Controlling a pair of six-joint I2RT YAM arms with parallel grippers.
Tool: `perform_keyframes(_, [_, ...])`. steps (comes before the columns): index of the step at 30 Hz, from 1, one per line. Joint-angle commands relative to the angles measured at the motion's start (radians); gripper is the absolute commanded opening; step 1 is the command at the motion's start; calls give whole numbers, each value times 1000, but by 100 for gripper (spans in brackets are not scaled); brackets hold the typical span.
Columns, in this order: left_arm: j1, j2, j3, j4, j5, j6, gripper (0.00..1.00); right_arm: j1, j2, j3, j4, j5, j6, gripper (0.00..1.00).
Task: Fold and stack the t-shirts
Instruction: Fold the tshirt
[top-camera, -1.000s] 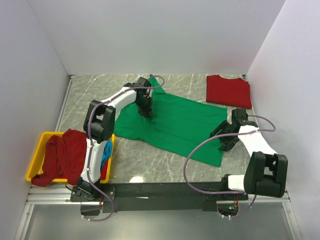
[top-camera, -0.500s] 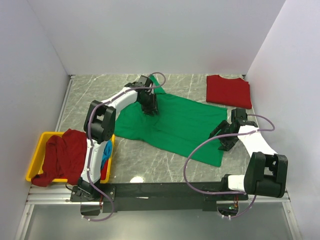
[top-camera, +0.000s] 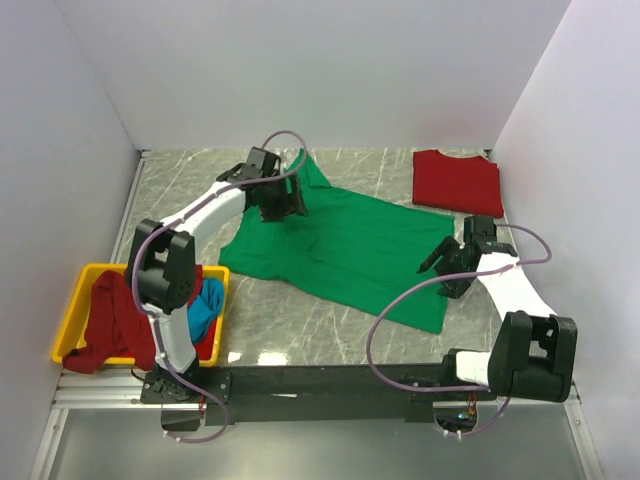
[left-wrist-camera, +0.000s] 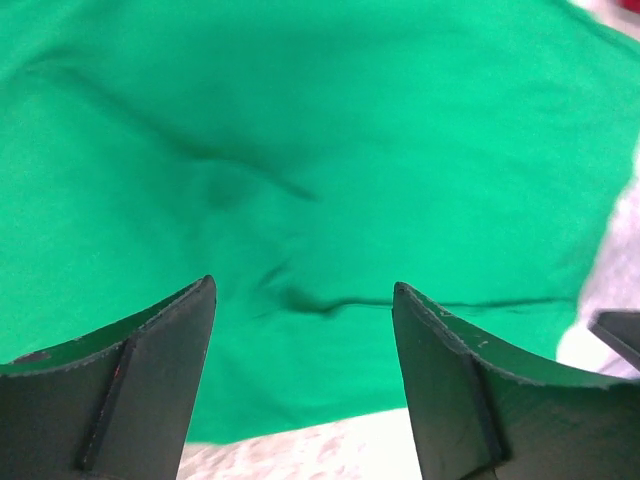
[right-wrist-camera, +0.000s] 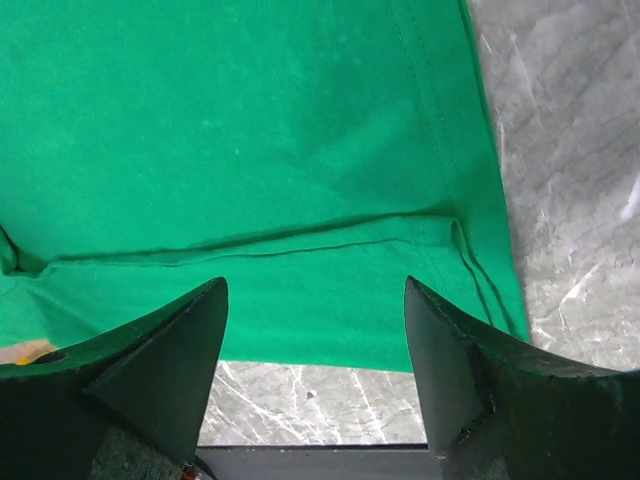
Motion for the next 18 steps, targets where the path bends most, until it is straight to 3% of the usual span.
perform_keyframes(1, [41, -35, -80, 41, -70, -22, 78, 8, 31, 60, 59, 9, -31, 77])
perform_keyframes(18, [111, -45, -324, 42, -228, -39, 79, 7, 215, -3, 167, 9, -31, 77])
